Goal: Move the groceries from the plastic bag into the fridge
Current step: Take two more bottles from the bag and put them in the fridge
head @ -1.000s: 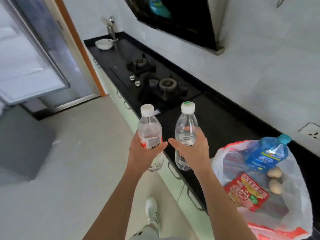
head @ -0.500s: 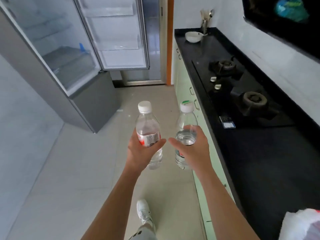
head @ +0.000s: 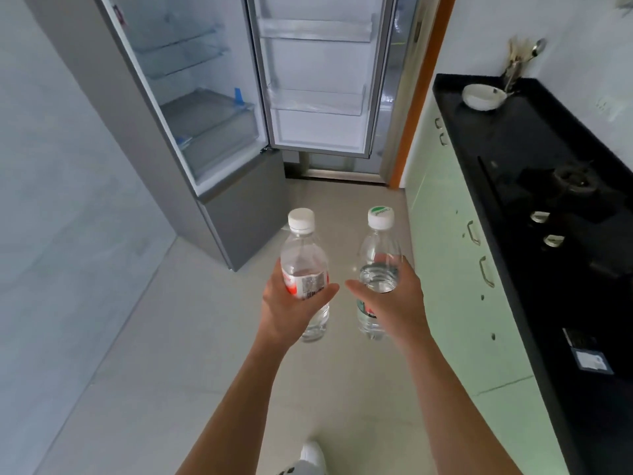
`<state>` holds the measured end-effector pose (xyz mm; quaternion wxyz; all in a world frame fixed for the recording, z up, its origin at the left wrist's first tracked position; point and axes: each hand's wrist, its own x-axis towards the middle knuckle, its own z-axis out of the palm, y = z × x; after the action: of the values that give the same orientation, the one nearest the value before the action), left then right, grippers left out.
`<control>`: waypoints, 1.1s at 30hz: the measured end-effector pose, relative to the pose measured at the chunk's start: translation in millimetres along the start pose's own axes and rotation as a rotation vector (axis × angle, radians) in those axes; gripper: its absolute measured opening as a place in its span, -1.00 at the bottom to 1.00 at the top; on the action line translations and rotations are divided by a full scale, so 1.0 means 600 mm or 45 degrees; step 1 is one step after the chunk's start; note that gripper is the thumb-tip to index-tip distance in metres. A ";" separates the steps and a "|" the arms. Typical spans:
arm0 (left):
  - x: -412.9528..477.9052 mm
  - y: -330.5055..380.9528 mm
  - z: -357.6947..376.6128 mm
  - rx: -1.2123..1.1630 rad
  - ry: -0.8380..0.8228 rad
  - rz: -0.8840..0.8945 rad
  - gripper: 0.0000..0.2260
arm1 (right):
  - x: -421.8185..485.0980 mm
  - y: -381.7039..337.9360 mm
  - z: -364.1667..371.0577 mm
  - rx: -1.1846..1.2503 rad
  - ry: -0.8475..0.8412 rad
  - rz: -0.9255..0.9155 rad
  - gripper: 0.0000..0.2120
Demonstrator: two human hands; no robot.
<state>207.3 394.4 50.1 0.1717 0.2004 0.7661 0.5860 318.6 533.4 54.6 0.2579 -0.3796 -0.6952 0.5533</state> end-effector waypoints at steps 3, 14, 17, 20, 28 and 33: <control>0.058 -0.007 -0.029 -0.012 0.031 -0.009 -0.47 | 0.044 -0.011 0.050 -0.002 -0.026 -0.005 -0.51; 0.223 -0.030 -0.068 -0.002 0.160 -0.035 -0.44 | 0.195 -0.041 0.159 -0.024 -0.164 -0.028 -0.53; 0.283 -0.033 -0.064 0.022 0.203 -0.028 -0.51 | 0.258 -0.044 0.182 -0.018 -0.205 -0.023 -0.53; 0.352 -0.028 -0.052 0.048 0.266 -0.018 -0.52 | 0.335 -0.053 0.202 -0.013 -0.267 -0.056 -0.52; 0.557 0.013 0.008 0.076 0.359 -0.023 -0.51 | 0.578 -0.105 0.221 -0.061 -0.510 -0.171 -0.45; 0.654 0.025 0.030 0.067 0.423 -0.028 -0.44 | 0.689 -0.113 0.245 -0.049 -0.547 -0.200 -0.43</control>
<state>-120.2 612.4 49.1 0.0440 0.0968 0.8013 0.5888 -51.9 778.5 57.1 0.1390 -0.2027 -0.7720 0.5862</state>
